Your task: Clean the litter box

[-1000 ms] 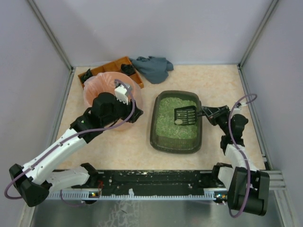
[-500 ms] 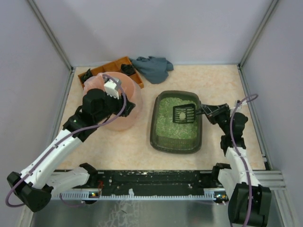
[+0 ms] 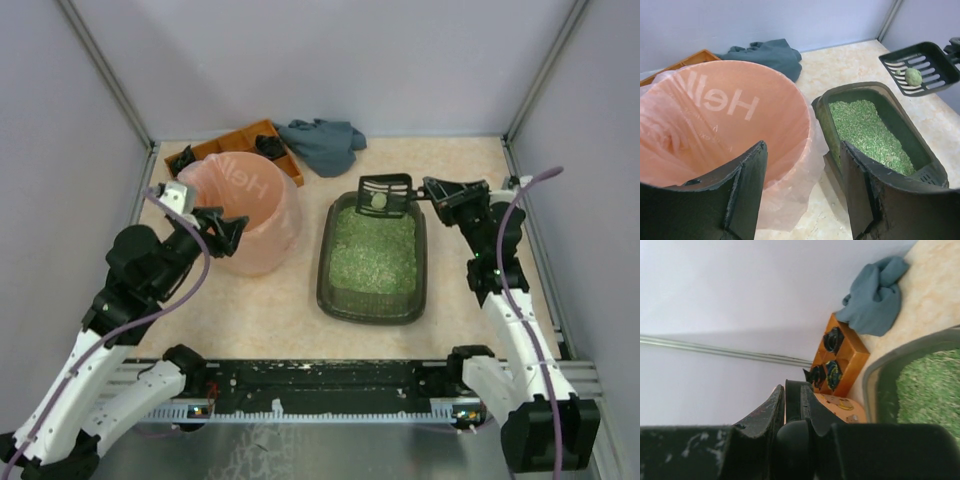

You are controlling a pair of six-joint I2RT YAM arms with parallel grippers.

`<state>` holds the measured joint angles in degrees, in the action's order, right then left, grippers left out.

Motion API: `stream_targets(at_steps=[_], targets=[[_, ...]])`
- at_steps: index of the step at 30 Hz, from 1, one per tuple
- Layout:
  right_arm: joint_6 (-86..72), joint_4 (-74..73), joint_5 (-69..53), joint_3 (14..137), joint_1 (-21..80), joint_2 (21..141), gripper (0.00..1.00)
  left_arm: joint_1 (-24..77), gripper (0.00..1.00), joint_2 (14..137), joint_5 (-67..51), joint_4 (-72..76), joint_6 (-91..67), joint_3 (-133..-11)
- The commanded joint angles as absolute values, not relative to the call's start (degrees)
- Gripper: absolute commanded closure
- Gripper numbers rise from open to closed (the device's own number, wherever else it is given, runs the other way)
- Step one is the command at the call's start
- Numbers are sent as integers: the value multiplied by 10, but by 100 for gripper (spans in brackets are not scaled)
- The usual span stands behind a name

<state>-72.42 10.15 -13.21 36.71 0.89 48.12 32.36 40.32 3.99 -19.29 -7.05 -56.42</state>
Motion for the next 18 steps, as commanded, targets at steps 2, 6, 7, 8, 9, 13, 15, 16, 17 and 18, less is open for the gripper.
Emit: stream_targets(at_steps=[2, 6, 7, 8, 9, 13, 15, 16, 17, 18], targets=[[-728, 143, -58, 468, 95, 546, 100, 322, 30, 338, 87, -210, -79, -521], [-701, 167, -3, 531, 191, 617, 100, 322, 22, 302, 109, -228, -98, -507], [-695, 175, 5, 549, 211, 636, 100, 322, 21, 297, 112, -232, -101, -506], [-687, 184, 11, 565, 227, 656, 100, 322, 20, 293, 115, -235, -103, -507], [-679, 189, 17, 585, 244, 676, 100, 322, 20, 292, 117, -239, -103, -508], [-626, 199, 37, 666, 303, 754, 100, 322, 18, 287, 129, -254, -102, -518], [-579, 199, 47, 711, 328, 791, 100, 322, 18, 284, 133, -257, -103, -519], [-551, 196, 50, 733, 339, 810, 100, 322, 18, 283, 135, -259, -103, -519], [-531, 197, 43, 754, 347, 826, 100, 322, 17, 282, 136, -260, -105, -519], [-511, 204, 30, 780, 354, 845, 100, 322, 17, 281, 138, -262, -105, -519]])
